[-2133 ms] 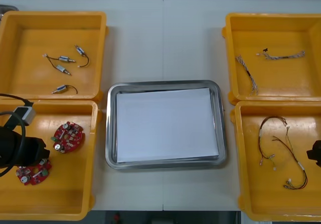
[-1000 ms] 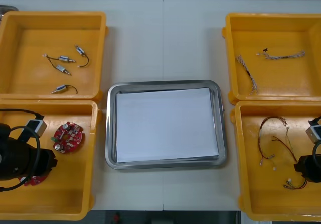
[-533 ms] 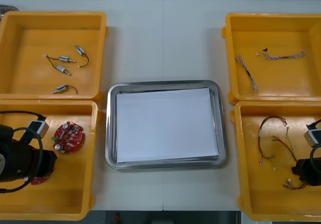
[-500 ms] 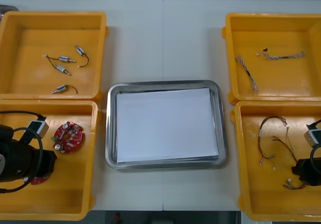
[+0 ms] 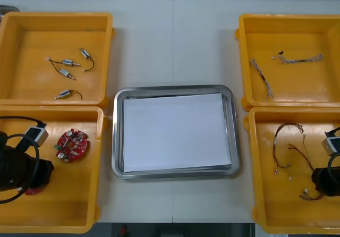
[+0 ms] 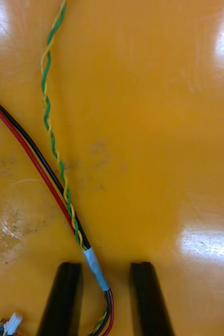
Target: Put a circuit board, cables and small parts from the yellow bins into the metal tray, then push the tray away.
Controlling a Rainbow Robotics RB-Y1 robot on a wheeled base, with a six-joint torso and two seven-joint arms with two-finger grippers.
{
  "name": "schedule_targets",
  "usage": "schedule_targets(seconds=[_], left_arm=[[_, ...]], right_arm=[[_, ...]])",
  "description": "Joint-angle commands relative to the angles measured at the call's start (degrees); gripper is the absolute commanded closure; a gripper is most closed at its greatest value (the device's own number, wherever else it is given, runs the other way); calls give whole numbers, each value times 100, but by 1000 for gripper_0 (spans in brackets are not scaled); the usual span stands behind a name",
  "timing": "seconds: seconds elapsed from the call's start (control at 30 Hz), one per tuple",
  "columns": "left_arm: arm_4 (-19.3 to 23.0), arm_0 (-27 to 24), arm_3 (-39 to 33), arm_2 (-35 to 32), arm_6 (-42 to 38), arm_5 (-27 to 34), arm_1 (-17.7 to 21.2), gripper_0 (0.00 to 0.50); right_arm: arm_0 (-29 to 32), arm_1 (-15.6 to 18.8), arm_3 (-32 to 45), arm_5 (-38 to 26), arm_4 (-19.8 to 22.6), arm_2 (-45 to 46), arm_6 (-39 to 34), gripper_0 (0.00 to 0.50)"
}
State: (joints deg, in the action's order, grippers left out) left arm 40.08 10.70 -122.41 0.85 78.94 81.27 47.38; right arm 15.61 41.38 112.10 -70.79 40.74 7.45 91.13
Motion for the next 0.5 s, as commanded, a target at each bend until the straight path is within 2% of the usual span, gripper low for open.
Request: schedule_targets(seconds=[0.03,0.13,0.27,0.5], left_arm=[[158,-130,-467,-463,385,609,61,500],[237,-244,-661,-621,376,961,79,500],[606,-508,-819,-858,368,1453,140,500],[1266,-1334,-872,-902,350,2218,351,500]], right_arm=[[162,-122,-48,21,110,-103,72,500],[171,-122,75,4,145,-33,63,500],[180,-122,444,-304,189,231,37,500],[92,-122,1411,-1499,321,1127,2,500]])
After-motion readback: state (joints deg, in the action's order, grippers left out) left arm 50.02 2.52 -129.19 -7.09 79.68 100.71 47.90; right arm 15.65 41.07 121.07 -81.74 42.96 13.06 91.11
